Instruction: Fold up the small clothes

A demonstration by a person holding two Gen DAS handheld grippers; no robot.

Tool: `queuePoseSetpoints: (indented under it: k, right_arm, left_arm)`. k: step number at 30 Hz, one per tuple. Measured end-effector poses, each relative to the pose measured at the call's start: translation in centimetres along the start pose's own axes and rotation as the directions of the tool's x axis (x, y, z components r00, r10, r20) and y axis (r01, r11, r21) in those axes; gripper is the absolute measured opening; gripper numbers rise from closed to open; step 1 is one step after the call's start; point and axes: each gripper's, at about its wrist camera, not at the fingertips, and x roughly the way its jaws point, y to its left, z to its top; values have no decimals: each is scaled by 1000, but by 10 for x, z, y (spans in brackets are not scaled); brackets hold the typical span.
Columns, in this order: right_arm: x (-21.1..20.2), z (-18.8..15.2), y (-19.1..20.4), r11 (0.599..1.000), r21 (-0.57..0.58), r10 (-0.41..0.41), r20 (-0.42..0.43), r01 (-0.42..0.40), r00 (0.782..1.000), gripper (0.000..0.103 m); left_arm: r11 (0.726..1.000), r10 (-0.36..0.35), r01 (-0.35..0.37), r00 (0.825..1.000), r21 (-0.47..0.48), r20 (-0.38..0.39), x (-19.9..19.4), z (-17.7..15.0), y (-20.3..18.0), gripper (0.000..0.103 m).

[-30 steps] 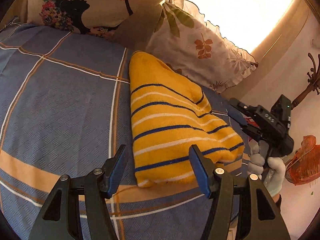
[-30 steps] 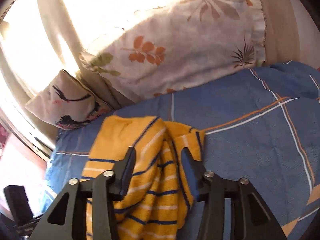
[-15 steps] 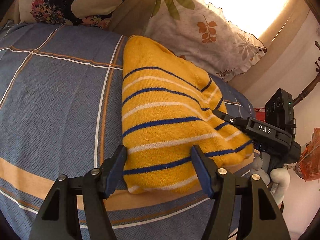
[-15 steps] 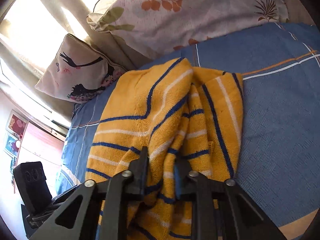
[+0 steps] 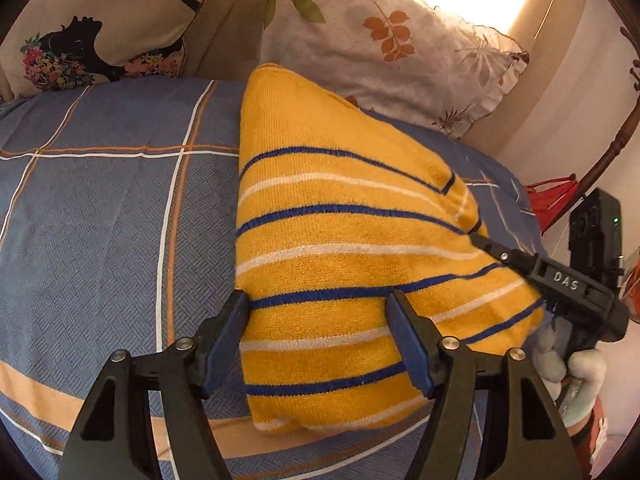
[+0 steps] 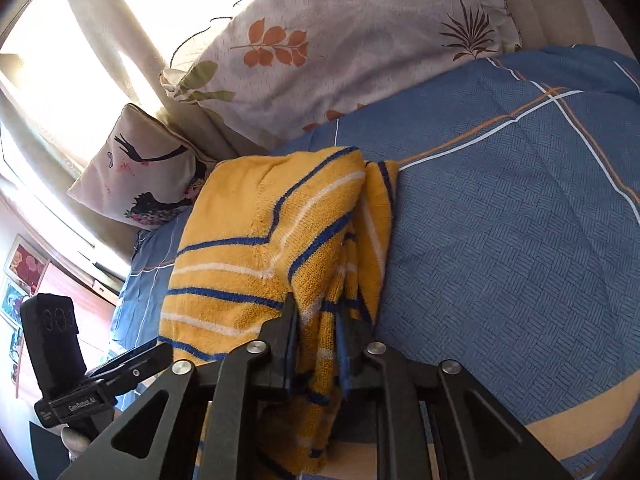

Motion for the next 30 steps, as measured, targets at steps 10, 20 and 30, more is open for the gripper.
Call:
queuePoseSetpoints:
  k: [10,20,30]
  right_arm:
    - [-40,-3,62,993,-113,52,106,-40,993,40]
    - [-33,-28,53,994,-99,50,47,-45,998,35]
    - [41,16,115,945,-38,322,-37,-324,946,37]
  left_arm:
    - [990,-84,80,996,-113,-34,1,-8,18,76]
    - [990,-29,42,995,-138,91,-66,-32,43,76]
    - [982,72,-39,982,-183,177,-94,-47,63,76]
